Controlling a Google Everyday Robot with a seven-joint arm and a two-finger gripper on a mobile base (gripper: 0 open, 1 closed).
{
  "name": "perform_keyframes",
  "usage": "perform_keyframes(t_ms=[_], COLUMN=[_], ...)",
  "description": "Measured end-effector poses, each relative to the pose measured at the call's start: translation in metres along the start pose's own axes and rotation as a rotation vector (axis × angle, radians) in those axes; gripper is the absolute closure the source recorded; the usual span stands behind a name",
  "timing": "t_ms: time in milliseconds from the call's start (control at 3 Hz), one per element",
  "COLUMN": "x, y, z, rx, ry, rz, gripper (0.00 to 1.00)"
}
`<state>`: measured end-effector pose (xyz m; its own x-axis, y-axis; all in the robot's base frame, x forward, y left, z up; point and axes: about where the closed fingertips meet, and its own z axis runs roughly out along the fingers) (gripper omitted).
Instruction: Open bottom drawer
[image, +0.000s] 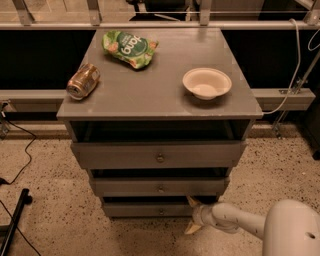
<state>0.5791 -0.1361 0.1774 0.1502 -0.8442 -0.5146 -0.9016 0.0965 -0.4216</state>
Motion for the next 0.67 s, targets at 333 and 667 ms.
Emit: perform_keyframes(t_ms=[333, 667], x=[0.010, 0.017], y=[-0.011, -0.012], z=[0.007, 0.018], rx=[-0.018, -0.052], ry=[0.019, 0.028], rz=[0.007, 0.021], gripper=[0.26, 0.50])
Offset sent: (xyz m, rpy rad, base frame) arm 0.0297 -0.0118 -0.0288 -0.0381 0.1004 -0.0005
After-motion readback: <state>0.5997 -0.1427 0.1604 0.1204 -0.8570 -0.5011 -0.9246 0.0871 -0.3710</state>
